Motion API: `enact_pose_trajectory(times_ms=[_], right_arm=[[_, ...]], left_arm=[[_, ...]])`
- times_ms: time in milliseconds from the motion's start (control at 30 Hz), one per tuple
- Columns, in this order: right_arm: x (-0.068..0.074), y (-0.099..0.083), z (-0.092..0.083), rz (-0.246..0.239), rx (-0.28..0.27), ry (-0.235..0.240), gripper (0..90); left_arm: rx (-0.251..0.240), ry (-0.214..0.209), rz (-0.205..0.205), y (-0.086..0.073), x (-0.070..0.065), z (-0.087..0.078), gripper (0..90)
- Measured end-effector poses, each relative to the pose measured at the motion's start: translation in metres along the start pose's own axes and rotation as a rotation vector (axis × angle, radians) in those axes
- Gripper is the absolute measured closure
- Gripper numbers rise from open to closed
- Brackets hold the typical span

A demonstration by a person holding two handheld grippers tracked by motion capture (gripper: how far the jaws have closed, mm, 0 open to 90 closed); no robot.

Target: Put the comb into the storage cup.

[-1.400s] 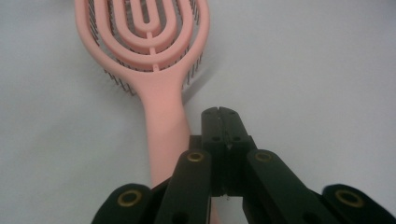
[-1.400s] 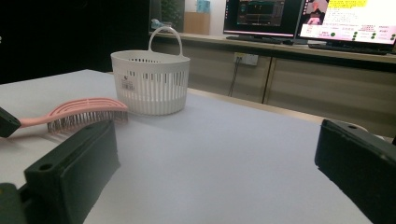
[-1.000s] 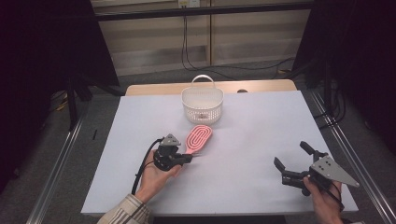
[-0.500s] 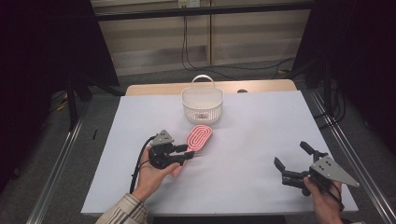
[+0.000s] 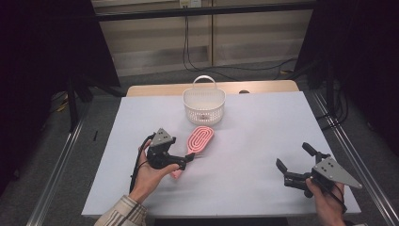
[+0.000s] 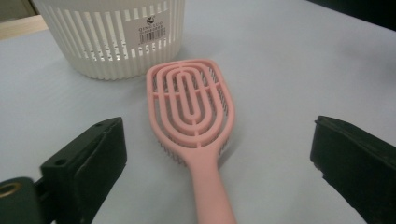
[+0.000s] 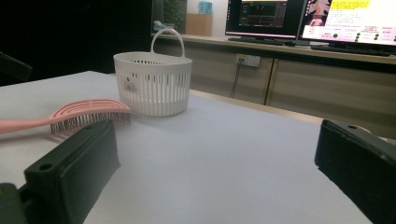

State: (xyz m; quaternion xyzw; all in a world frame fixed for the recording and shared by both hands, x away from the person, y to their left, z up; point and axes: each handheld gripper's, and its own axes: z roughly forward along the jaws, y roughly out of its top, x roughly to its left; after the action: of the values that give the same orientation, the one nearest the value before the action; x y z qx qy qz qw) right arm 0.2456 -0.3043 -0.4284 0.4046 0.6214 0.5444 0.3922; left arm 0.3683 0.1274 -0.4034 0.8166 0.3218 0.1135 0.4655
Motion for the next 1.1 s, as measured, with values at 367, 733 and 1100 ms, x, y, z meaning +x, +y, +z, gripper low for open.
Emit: enact_pose_trajectory(times_ms=[367, 733, 1100], right_arm=[[0.000, 0.000, 0.000, 0.003, 0.003, 0.012, 0.0], [0.000, 0.000, 0.000, 0.000, 0.004, 0.015, 0.0], [0.000, 0.000, 0.001, 0.003, 0.005, 0.014, 0.0]], left_arm=[[0.036, 0.087, 0.024, 0.006, 0.012, -0.001, 4.5], [0.164, -0.062, -0.003, 0.022, 0.026, -0.003, 7.1], [0.189, -0.013, -0.011, 0.036, 0.040, -0.001, 5.0]])
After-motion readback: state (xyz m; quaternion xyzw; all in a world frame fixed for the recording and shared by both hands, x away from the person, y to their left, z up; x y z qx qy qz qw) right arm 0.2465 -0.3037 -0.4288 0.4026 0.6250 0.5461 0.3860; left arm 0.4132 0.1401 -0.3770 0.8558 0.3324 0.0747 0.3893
